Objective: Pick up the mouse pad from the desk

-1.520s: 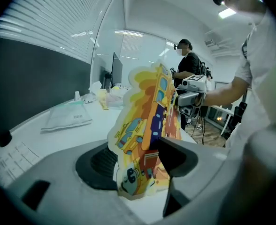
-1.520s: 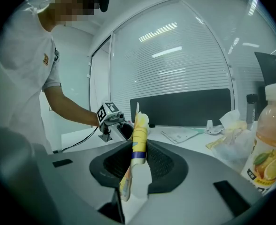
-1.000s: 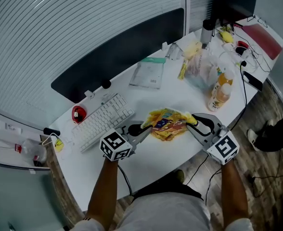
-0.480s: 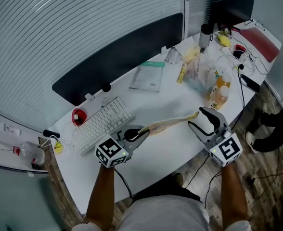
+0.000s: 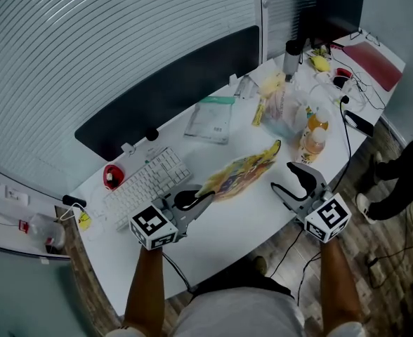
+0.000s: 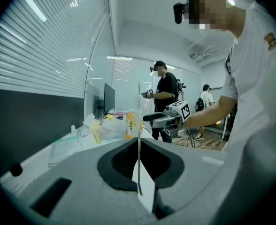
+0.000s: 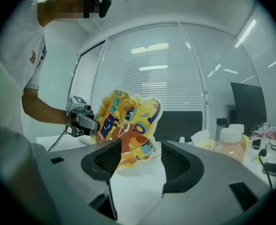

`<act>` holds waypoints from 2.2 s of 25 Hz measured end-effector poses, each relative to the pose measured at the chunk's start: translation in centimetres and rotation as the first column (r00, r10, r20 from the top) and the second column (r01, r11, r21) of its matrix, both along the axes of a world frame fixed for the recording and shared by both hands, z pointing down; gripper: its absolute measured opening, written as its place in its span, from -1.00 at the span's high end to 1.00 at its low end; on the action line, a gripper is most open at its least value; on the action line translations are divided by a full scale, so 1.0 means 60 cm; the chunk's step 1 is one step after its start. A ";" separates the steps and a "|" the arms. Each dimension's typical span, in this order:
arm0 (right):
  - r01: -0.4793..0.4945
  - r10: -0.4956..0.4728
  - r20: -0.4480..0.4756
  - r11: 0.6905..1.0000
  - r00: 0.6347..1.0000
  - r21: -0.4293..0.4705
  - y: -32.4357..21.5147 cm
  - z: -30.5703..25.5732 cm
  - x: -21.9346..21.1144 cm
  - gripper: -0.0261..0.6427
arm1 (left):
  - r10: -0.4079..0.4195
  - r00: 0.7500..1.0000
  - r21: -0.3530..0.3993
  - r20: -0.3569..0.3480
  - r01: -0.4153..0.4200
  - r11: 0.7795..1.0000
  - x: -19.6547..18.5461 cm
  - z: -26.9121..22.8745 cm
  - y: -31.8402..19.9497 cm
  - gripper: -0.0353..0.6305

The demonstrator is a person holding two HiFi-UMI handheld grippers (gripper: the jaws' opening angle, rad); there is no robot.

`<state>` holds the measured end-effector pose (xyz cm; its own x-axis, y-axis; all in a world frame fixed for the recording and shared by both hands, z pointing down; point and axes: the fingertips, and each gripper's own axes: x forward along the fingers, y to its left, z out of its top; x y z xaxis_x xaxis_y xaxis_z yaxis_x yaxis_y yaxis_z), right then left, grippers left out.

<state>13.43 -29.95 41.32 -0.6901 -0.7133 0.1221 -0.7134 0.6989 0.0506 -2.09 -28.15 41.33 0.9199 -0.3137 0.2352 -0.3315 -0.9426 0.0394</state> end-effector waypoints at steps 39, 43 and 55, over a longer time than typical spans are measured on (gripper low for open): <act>-0.005 -0.026 0.197 0.987 0.980 0.159 0.037 -0.157 0.002 0.80 | -0.235 0.939 -0.035 -0.251 0.233 0.972 0.039 -0.118 -0.005 0.82; -0.064 0.030 0.169 0.978 0.985 0.197 0.043 -0.173 -0.001 0.82 | -0.295 0.918 0.012 -0.265 0.309 0.951 0.038 -0.136 -0.004 0.82; -0.155 0.109 0.184 0.953 0.977 0.261 0.055 -0.204 -0.010 0.85 | -0.355 0.875 0.104 -0.329 0.407 0.908 0.033 -0.175 0.001 0.82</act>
